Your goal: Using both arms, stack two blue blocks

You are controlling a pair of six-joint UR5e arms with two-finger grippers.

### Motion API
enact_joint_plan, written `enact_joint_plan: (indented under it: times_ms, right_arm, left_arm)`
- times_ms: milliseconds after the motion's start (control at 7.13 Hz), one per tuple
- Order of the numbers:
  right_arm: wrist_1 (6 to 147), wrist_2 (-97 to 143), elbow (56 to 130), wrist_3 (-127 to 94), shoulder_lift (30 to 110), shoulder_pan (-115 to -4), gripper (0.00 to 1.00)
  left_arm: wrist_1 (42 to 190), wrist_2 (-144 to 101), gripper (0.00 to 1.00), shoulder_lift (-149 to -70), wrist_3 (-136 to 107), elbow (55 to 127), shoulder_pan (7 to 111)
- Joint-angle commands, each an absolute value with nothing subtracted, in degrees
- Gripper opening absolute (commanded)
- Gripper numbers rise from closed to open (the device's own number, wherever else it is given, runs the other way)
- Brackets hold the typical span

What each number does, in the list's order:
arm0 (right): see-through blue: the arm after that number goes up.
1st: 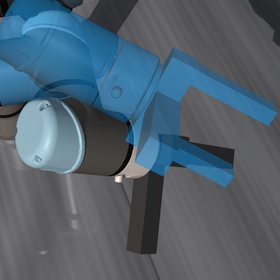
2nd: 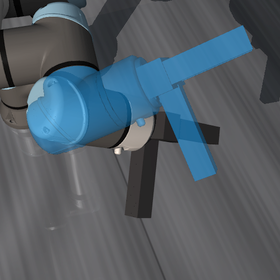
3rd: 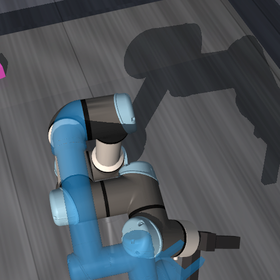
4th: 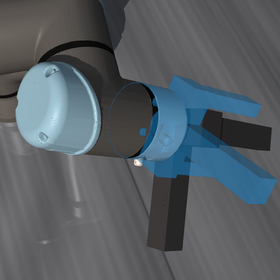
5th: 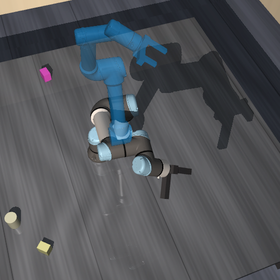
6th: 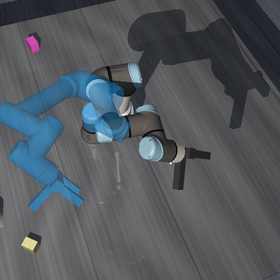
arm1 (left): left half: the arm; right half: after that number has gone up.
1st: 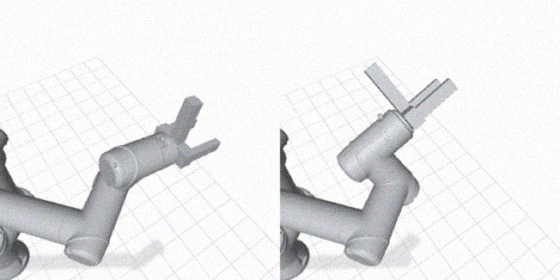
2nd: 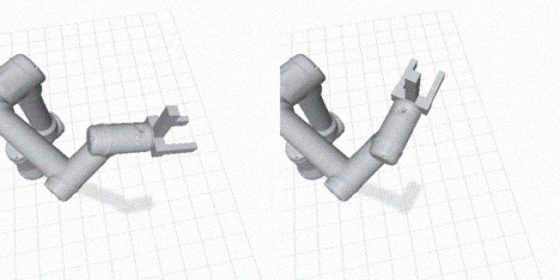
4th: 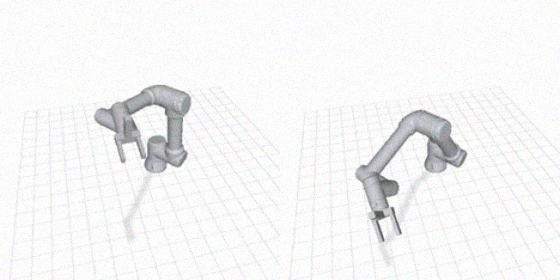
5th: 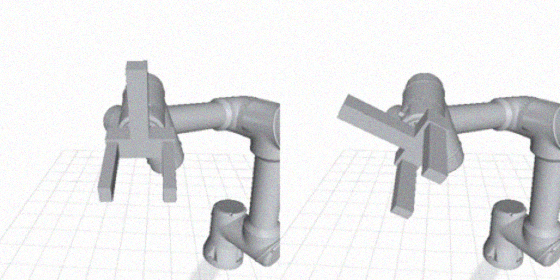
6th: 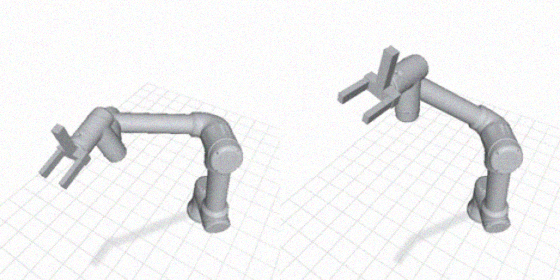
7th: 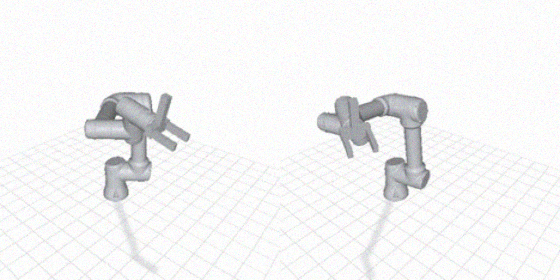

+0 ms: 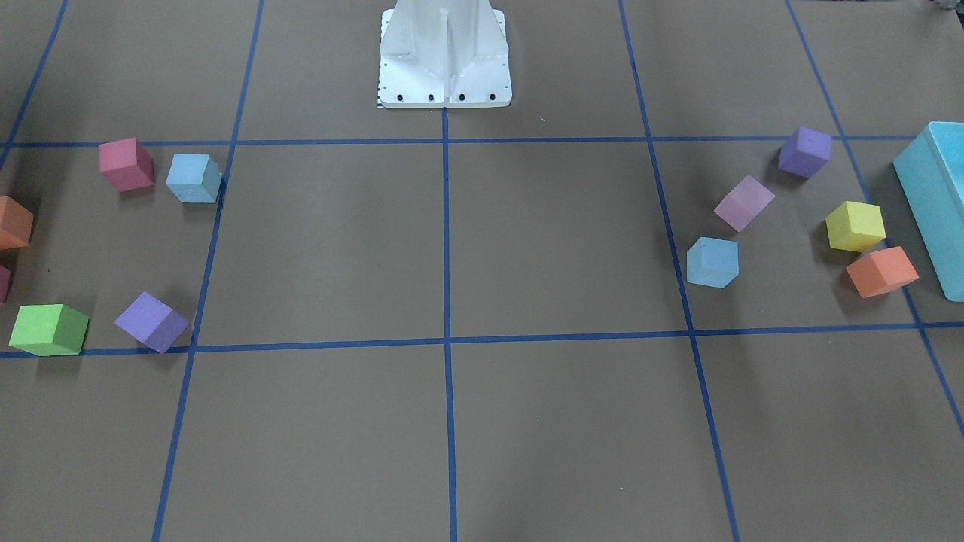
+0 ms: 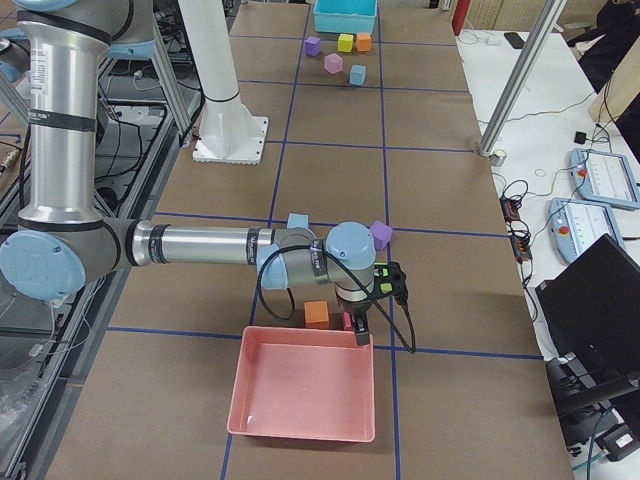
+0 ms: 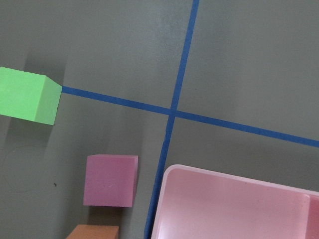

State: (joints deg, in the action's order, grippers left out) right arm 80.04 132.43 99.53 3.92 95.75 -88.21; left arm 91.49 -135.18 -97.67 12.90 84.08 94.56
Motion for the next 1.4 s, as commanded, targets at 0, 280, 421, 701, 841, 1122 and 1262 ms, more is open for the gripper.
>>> enact_joint_plan:
  times_ms: [0,280,421,701,841,1122,1262]
  right_arm:
    - [80.42,131.40,108.59,1.43,96.32,-83.26,1.00]
    - [79.45,137.54,113.26,-19.95,94.23,-78.53,1.00]
    - [79.45,137.46,114.68,-25.17,93.87,-74.22,1.00]
    - [79.37,132.57,117.50,-39.12,91.07,-63.34,1.00]
    - [79.28,129.41,119.77,-44.51,91.05,-57.89,1.00]
    - [79.37,116.79,122.60,-57.15,91.14,-43.32,1.00]
    - [79.28,114.46,122.61,-58.00,91.58,-40.11,1.00]
  left_arm:
    - [91.41,-134.91,0.98,-97.73,12.75,84.29,94.48]
    - [91.41,-134.91,0.98,-97.65,12.66,84.55,94.48]
    - [91.41,-135.00,0.98,-97.56,12.66,84.81,94.48]
    - [91.41,-135.00,0.98,-97.65,12.66,85.16,94.48]
    - [91.41,-135.00,0.98,-97.65,12.66,85.25,94.57]
    - [91.41,-135.09,0.98,-97.56,12.66,85.43,94.57]
    - [91.41,-135.09,0.98,-97.56,12.66,85.43,94.57]
